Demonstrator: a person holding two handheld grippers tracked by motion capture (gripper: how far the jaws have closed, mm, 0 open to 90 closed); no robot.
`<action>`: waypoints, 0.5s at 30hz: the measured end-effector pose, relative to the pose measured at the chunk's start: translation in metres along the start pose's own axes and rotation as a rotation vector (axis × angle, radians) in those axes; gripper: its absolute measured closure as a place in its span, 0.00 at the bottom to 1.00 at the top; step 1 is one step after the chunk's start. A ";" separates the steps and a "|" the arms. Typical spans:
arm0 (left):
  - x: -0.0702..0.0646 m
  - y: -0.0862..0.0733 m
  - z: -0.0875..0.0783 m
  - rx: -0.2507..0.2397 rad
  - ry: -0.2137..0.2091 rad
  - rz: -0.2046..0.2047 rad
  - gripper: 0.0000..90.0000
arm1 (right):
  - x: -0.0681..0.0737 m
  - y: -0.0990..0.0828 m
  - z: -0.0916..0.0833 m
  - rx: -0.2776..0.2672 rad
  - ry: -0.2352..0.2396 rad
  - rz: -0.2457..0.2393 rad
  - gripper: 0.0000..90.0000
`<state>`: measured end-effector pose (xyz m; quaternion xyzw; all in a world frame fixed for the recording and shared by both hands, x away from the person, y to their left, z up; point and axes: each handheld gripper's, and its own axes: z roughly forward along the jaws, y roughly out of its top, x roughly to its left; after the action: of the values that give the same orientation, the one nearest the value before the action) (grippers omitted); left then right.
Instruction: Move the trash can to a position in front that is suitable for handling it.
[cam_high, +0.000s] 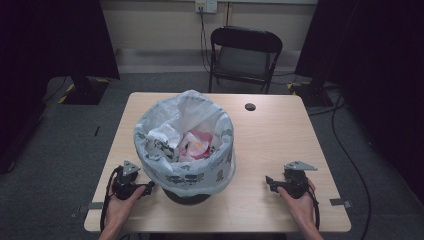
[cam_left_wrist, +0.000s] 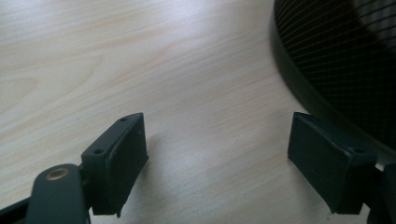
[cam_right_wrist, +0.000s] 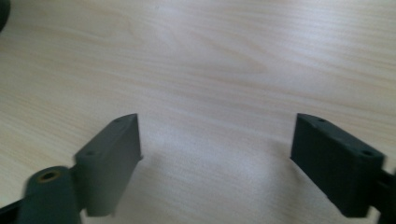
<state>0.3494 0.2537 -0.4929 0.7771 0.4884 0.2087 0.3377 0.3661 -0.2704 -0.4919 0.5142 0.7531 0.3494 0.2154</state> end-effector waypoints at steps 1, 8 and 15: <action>0.000 0.001 -0.002 -0.009 -0.006 -0.007 0.23 | 0.000 0.001 -0.002 -0.015 0.007 0.006 0.20; 0.000 0.006 -0.017 -0.067 -0.030 -0.030 0.28 | 0.008 0.009 -0.014 -0.085 0.069 -0.005 0.18; -0.005 0.024 -0.042 -0.164 -0.044 0.002 0.37 | 0.031 0.034 -0.038 -0.201 0.177 -0.083 0.41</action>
<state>0.3346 0.2557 -0.4461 0.7518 0.4612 0.2311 0.4107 0.3494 -0.2453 -0.4406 0.4257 0.7509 0.4578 0.2130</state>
